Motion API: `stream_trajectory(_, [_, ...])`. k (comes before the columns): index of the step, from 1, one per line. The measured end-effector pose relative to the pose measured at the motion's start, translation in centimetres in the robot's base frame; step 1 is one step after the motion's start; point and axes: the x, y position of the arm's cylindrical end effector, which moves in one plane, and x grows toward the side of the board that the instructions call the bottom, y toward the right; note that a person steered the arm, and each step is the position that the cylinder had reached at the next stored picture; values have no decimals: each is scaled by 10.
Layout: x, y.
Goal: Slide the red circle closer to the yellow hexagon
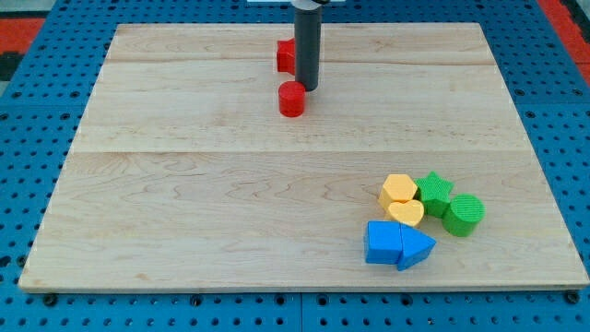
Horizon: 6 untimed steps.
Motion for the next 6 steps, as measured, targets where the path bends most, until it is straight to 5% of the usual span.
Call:
stream_trajectory(2, [-17,-34])
stream_trajectory(4, [82,44])
stream_trajectory(6, [73,71])
